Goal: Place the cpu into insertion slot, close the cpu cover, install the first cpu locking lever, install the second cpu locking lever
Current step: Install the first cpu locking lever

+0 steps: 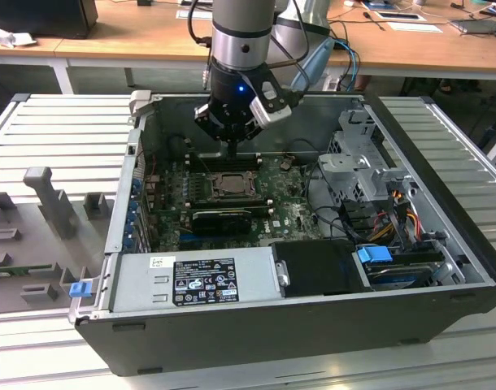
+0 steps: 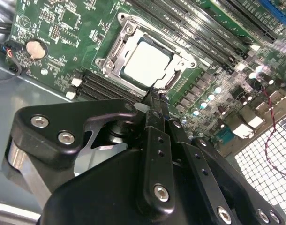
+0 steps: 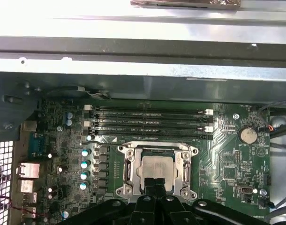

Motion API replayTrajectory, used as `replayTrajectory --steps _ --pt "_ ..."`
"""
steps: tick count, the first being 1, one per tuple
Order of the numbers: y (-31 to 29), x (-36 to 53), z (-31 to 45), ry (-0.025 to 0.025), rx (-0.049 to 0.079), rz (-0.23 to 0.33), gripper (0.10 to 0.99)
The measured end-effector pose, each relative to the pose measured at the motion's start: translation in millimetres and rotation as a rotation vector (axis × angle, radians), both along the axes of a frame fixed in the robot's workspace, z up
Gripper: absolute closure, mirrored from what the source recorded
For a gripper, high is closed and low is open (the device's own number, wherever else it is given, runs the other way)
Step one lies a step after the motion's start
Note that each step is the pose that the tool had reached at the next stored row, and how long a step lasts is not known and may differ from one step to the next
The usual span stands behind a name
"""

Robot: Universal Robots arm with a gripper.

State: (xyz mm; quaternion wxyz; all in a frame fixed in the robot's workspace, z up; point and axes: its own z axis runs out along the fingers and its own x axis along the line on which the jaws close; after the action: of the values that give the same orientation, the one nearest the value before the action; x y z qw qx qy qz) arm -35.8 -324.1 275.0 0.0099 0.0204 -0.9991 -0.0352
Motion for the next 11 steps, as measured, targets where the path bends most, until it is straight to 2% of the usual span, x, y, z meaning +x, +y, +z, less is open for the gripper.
replayTrajectory --steps 11 --pt "0.0 -4.8 -0.2 -0.0002 0.029 0.010 0.980"
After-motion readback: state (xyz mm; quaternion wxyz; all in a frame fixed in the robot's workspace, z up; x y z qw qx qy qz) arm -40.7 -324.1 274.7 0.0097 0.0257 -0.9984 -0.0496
